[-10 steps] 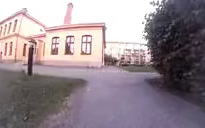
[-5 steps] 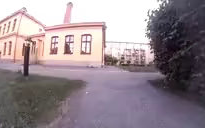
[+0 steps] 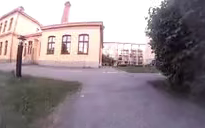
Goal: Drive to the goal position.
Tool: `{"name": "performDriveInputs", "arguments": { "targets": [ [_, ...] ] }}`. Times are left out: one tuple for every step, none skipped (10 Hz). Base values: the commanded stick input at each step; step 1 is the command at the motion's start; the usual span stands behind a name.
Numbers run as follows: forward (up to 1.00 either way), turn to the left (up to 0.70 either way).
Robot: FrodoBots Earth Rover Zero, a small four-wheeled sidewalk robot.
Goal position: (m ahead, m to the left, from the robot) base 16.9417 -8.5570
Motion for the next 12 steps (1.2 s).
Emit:
{"name": "performDriveInputs", "arguments": {
  "targets": [
    [0.50,-0.01],
    [0.50,-0.01],
    [0.50,-0.01],
    [0.50,-0.01],
    [0.50,-0.01],
    [0.50,-0.01],
    [0.50,-0.01],
    [0.50,-0.01],
    [0.50,-0.01],
    [0.50,-0.01],
    [0.50,-0.01],
    [0.50,-0.01]
  ]
}}
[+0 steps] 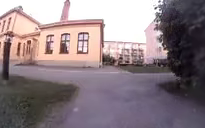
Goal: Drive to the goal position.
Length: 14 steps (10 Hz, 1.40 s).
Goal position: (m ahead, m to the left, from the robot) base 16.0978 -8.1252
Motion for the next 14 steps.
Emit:
{"name": "performDriveInputs", "arguments": {
  "targets": [
    [0.50,-0.01],
    [0.50,-0.01],
    [0.50,-0.01],
    [0.50,-0.01],
    [0.50,-0.01],
    [0.50,-0.01],
    [0.50,-0.01],
    [0.50,-0.01],
    [0.50,-0.01],
    [0.50,-0.01],
    [0.50,-0.01],
    [0.50,-0.01],
    [0.50,-0.01],
    [0.50,-0.01]
  ]
}}
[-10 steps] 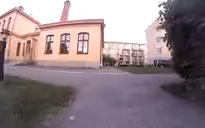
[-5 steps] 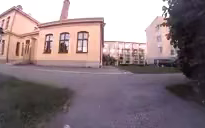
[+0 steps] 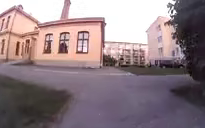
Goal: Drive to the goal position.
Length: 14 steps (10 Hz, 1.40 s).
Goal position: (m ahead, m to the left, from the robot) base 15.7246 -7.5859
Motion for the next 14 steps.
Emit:
{"name": "performDriveInputs", "arguments": {
  "targets": [
    [0.50,-0.01],
    [0.50,-0.01],
    [0.50,-0.01],
    [0.50,-0.01],
    [0.50,-0.01],
    [0.50,-0.01],
    [0.50,-0.01],
    [0.50,-0.01],
    [0.50,-0.01],
    [0.50,-0.01],
    [0.50,-0.01],
    [0.50,-0.01],
    [0.50,-0.01],
    [0.50,-0.01]
  ]
}}
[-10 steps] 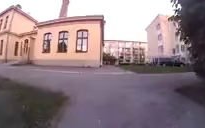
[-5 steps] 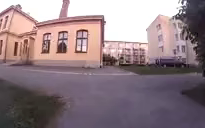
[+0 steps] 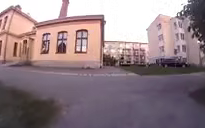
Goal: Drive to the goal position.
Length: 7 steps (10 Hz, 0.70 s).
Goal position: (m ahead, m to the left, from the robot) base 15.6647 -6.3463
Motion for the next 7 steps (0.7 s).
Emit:
{"name": "performDriveInputs", "arguments": {
  "targets": [
    [0.50,-0.01],
    [0.50,-0.01],
    [0.50,-0.01],
    [0.50,-0.01],
    [0.50,-0.01],
    [0.50,-0.01],
    [0.50,-0.08]
  ]
}}
